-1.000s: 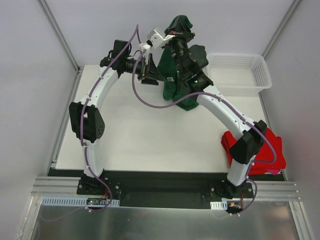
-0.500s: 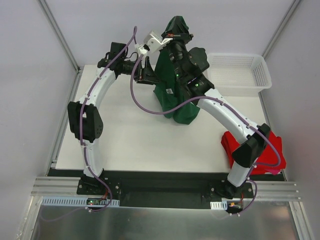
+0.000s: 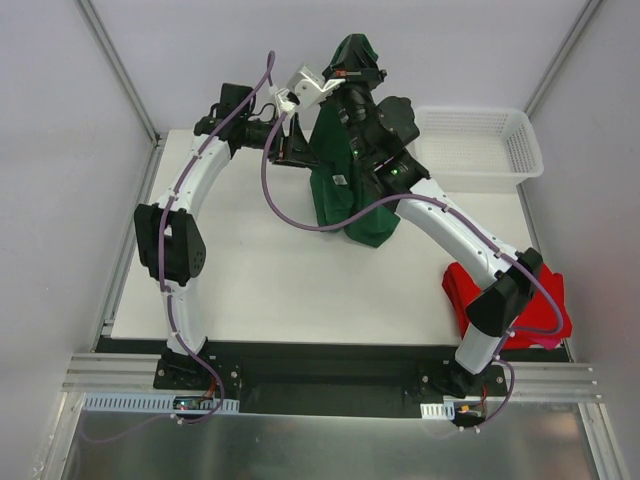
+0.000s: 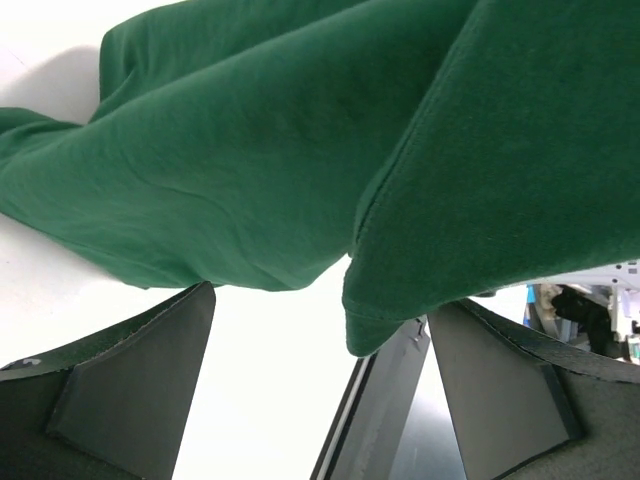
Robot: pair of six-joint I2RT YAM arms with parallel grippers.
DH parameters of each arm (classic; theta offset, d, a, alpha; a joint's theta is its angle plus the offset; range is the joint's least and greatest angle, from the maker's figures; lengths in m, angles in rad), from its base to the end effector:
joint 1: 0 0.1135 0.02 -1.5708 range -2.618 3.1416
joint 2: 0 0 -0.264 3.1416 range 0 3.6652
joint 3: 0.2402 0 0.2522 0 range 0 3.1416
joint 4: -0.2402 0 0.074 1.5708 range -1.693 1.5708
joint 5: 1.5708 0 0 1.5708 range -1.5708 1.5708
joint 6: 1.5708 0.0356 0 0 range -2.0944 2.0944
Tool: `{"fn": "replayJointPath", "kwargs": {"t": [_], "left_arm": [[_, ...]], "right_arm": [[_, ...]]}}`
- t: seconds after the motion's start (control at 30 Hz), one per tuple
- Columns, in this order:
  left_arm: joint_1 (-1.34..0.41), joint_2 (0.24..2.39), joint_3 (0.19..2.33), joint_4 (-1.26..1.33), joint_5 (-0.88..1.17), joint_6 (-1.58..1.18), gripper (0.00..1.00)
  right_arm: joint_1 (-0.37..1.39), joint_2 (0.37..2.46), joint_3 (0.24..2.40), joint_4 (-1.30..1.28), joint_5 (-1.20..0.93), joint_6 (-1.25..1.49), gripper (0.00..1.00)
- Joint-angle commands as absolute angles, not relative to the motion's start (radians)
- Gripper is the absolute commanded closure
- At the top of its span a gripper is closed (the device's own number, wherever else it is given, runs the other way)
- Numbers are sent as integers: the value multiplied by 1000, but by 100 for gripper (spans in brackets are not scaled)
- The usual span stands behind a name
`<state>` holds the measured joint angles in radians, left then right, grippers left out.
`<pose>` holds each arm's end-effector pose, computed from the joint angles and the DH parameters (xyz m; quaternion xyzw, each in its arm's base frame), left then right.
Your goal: Fold and stack the t-shirts
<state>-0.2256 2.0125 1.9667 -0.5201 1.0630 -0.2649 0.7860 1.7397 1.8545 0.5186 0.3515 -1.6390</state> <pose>0.4388 -0.1326 0.3519 0.2292 0.7602 -0.5317 0.2949 0.2825 0.2655 0.5250 -0.3618 0.3021 -0.4353 0.7671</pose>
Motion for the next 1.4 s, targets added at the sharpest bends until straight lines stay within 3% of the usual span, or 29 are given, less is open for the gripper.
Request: {"fn": "replayJointPath", "kwargs": {"t": [0.0,0.5,0.57,0.63,0.67,0.7,0.9,1.37], "left_arm": [[-230,1940,2028,-502,1054,-212,14],[-276,1962,2080,-502,1040,-215,18],[-278,1956,2072,-502,1040,-216,35],[-278,1947,2065,-502,1034,-219,67],[-278,1941,2050,-502,1028,-221,92],[-278,1933,2043,-503,1017,-219,100],[-273,1842,2054,-601,918,-111,100],[-270,1543,2072,-716,379,305,100]], "right_arm": [[793,1664,1872,607,353,-1629,99],[796,1675,1864,603,365,-1620,99],[793,1683,1870,603,364,-1620,99],[792,1689,1871,603,364,-1624,99],[792,1690,1871,603,365,-1626,99],[790,1697,1871,603,364,-1628,99],[744,1697,1815,615,385,-1660,99],[658,1557,1534,595,448,-1724,99]]}}
